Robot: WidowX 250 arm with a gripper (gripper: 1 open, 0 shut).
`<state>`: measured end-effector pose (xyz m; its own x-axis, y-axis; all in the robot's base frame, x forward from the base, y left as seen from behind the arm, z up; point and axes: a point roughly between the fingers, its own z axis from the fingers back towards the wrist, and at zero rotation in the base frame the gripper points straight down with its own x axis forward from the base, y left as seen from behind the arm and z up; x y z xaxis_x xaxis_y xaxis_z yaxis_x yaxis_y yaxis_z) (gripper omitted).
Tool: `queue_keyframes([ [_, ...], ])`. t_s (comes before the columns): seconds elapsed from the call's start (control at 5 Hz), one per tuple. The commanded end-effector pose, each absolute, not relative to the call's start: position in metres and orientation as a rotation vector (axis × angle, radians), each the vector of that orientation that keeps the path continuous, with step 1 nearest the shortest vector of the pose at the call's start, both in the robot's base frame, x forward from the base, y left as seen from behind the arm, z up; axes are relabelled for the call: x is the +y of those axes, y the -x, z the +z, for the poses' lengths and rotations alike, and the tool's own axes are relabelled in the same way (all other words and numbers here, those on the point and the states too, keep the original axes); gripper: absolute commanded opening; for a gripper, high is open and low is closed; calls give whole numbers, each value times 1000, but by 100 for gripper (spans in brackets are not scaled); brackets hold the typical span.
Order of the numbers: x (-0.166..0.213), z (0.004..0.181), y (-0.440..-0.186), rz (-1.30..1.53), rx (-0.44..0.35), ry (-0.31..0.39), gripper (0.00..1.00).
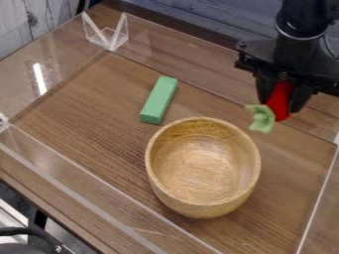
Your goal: Move the red fruit to the left
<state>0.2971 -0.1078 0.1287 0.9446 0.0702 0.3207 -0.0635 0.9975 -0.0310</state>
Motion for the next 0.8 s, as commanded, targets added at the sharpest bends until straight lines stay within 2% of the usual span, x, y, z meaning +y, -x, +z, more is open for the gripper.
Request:
queue_keyframes([
  [0.0,-110,154,-300,74,-393,56,0],
  [0.6,-107,163,-301,100,-400,75,0],
])
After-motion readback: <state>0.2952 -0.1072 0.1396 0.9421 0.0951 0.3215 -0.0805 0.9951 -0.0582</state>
